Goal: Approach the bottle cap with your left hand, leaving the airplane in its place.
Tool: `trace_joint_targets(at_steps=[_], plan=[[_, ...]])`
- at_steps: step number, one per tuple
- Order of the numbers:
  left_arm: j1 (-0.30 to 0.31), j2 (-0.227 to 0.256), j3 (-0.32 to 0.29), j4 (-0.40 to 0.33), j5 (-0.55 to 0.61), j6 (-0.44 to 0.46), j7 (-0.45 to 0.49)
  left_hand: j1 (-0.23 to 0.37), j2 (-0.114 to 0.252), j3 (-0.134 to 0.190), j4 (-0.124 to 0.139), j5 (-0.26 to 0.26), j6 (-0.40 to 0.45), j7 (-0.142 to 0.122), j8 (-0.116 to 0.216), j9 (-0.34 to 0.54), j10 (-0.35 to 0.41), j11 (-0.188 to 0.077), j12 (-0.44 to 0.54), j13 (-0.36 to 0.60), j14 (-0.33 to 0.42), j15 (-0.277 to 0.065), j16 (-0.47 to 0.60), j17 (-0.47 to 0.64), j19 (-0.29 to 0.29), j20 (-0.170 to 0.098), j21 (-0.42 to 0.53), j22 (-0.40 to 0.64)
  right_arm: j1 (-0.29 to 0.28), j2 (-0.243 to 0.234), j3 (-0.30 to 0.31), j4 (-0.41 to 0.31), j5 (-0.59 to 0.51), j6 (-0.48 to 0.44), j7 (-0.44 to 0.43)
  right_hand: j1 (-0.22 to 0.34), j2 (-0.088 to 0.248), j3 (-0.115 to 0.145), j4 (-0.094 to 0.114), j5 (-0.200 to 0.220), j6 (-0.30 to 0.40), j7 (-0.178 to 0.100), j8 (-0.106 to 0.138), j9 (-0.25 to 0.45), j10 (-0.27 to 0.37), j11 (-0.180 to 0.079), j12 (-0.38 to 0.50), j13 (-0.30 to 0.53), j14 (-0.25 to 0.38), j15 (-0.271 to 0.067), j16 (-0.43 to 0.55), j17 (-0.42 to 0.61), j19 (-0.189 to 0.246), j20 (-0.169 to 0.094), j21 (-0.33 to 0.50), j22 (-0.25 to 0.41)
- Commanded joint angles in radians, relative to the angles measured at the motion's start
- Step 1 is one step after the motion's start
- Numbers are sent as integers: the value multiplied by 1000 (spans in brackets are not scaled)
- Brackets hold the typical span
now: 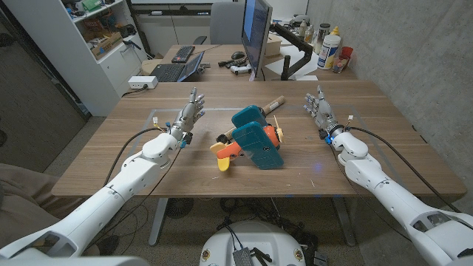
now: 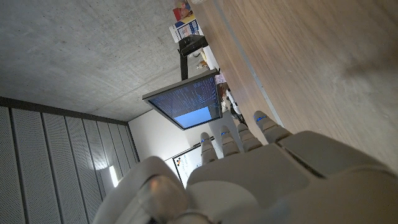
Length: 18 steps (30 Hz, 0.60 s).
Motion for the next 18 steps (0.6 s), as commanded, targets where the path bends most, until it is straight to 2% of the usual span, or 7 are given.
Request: trace_joint_targets(at_steps=[1, 7, 18], plan=[[49, 20, 2, -58, 61, -45, 38, 10, -2, -5, -8, 4, 20, -5, 12, 3, 21, -4, 10, 3, 13, -70, 11, 4, 31, -13, 14, 1, 25, 6, -8, 47, -11, 10, 19, -6, 7, 0, 6, 9, -6, 1, 2, 5, -10, 3, -3, 4, -13, -1, 3, 2, -3, 2, 1, 3], [53, 26, 8, -78, 95, -53, 42, 15, -5, -6, -10, 5, 26, -9, 14, 3, 34, -6, 14, 3, 24, -77, 13, 3, 54, -27, 21, 0, 34, 6, -12, 61, -16, 12, 30, -7, 8, 0, 7, 8, -6, 1, 3, 5, -12, 3, -3, 4, -14, 0, 4, 2, -4, 3, 2, 3], [80, 26, 26, -131, 165, -56, 84, 17, -8, -6, -12, 7, 31, -10, 15, 3, 48, -8, 18, 3, 37, -81, 16, 3, 73, -33, 25, 0, 47, 9, -16, 99, -17, 26, 54, -8, 9, -1, 8, 8, -7, 1, 3, 5, -13, 3, -2, 4, -16, 1, 5, 2, -5, 3, 3, 3]])
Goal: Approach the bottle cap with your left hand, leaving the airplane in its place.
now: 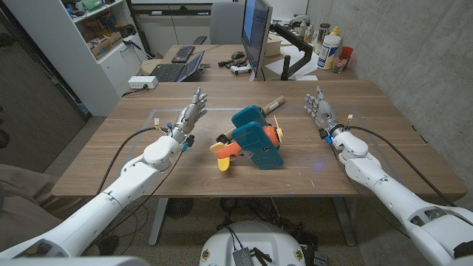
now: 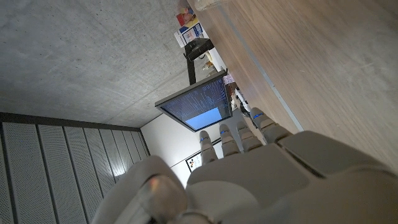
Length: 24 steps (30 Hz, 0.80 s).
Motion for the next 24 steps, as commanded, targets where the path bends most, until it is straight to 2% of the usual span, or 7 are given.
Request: trace_joint_targets(at_steps=[1, 13, 24], plan=[[35, 1, 17, -56, 76, -18, 44, 14, -4, -2, -8, 7, 15, -2, 5, 2, 16, -2, 7, 3, 12, -88, 8, 3, 27, -3, 12, -1, 19, 5, -6, 47, -6, 20, 30, -4, 5, -1, 8, 8, -7, 1, 3, 5, -9, 5, -2, 4, -5, 1, 5, 2, -5, 3, 3, 3], [103, 56, -2, -183, 121, 63, 88, 17, -7, -3, -10, 10, 22, -3, 6, 2, 23, -2, 8, 3, 21, -90, 9, 3, 42, -8, 13, -1, 38, 16, -11, 88, -18, 43, 34, -4, 6, -2, 9, 8, -8, -1, 4, 5, -9, 5, 0, 4, -5, 1, 6, 2, -5, 3, 5, 3], [134, 82, -17, -190, 138, 60, 81, 18, -9, -4, -10, 11, 21, -5, 5, 2, 23, -4, 7, 3, 21, -92, 7, 3, 43, -13, 11, -1, 37, 20, -23, 95, -52, 56, -5, -5, 6, -3, 10, 8, -8, 0, 5, 5, -11, 5, 1, 4, -6, 1, 7, 2, -6, 3, 5, 3]])
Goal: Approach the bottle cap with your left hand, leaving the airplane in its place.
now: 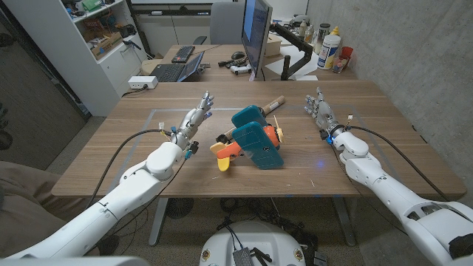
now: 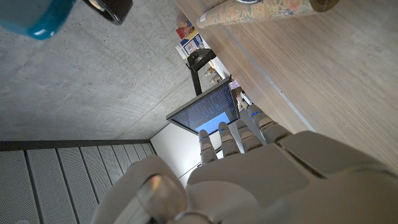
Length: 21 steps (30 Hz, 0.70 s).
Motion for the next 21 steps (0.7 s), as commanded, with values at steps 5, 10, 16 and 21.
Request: trace_joint_targets(at_steps=[5, 10, 16, 21], plan=[[64, 49, -14, -68, 64, 44, 35, 9, 0, 0, -7, 4, 6, -3, 4, 2, 2, -6, 2, 3, 2, -90, 6, 3, 7, -2, 2, 3, 7, 8, -17, 14, -46, 16, -53, 0, 2, 1, 6, 8, -9, 0, 5, 5, -8, 0, 1, 4, -7, 1, 7, 2, -6, 4, 6, 3], [91, 77, -21, -115, 101, 77, 55, 9, -1, 0, -7, 5, 0, -3, 1, 2, 1, -5, 1, 3, 0, -91, 5, 3, 6, -2, 1, 3, 12, 17, -21, 25, -56, 21, -69, 0, 2, 1, 7, 7, -9, 0, 5, 5, -9, 0, 1, 4, -7, 0, 7, 2, -7, 4, 6, 3], [115, 96, -37, -148, 122, 87, 65, 10, -2, -1, -7, 7, -2, -3, 1, 2, 1, -6, 0, 3, 1, -93, 4, 3, 7, -3, 0, 3, 15, 24, -26, 31, -67, 19, -90, 0, 2, 0, 7, 7, -10, -1, 5, 5, -9, 1, 2, 4, -8, -1, 7, 2, -7, 4, 6, 3], [128, 103, -41, -164, 142, 94, 70, 10, -2, -1, -7, 8, -2, -3, 0, 2, 4, -7, 1, 3, 4, -95, 5, 3, 9, -6, 0, 3, 19, 29, -30, 41, -72, 22, -95, 0, 2, 0, 7, 7, -10, -1, 5, 5, -9, 1, 2, 4, -9, -1, 7, 2, -8, 4, 6, 3]])
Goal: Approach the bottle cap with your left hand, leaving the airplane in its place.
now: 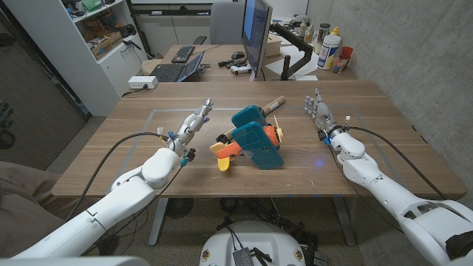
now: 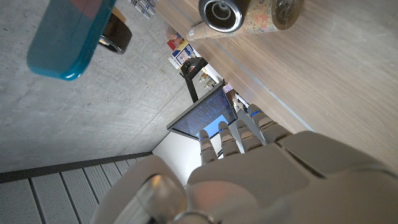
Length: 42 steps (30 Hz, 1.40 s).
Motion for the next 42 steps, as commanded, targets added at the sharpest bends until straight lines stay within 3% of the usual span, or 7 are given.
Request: trace_joint_targets(at_steps=[1, 10, 14, 24, 42], plan=[[46, 34, -18, -60, 55, 28, 23, 10, -2, -1, -7, 8, -2, -3, 0, 2, 5, -7, 2, 3, 4, -95, 5, 3, 9, -7, 0, 3, 7, 11, -11, 14, -23, 1, -34, 0, 2, 0, 7, 7, -2, 6, 5, 5, -9, 0, 3, 4, -9, -1, 3, 2, -8, 4, 6, 3], [58, 46, -27, -75, 83, 40, 22, 8, -5, -3, -6, 10, 3, -3, 2, 3, 8, -8, 2, 3, 12, -99, 8, 3, 20, -8, 2, 3, 19, 18, -19, 32, -36, 5, -45, 0, 2, -1, 8, 7, -2, 6, 6, 5, -11, 0, 3, 4, -9, -2, 4, 2, -8, 4, 7, 3], [56, 62, -24, -110, 106, 125, 29, 6, -8, -5, -5, 11, 7, -2, 3, 3, 16, -13, 4, 3, 20, -99, 10, 3, 24, -9, 2, 3, 31, 22, -26, 54, -46, 12, -42, 0, 2, -1, 8, 7, -3, 5, 6, 5, -11, 0, 3, 4, -9, -3, 4, 2, -9, 4, 7, 3], [75, 112, -30, -168, 124, 192, 7, -1, -16, -10, -3, 14, 15, -3, 5, 3, 27, -14, 6, 3, 29, -103, 10, 4, 37, -16, 3, 4, 50, 29, -38, 91, -67, 33, -42, 0, 2, -2, 8, 7, -3, 4, 6, 5, -12, 1, 4, 4, -11, -4, 4, 2, -9, 4, 7, 3], [97, 125, -3, -214, 219, 211, 34, -6, -25, -13, -1, 19, 9, -4, 2, 3, 30, -19, 4, 3, 32, -113, 8, 4, 50, -22, 3, 4, 68, 35, -52, 142, -93, 70, -45, 0, 3, -3, 9, 7, -5, 4, 6, 5, -16, 2, 4, 4, -15, -2, 3, 2, -13, 4, 7, 3]])
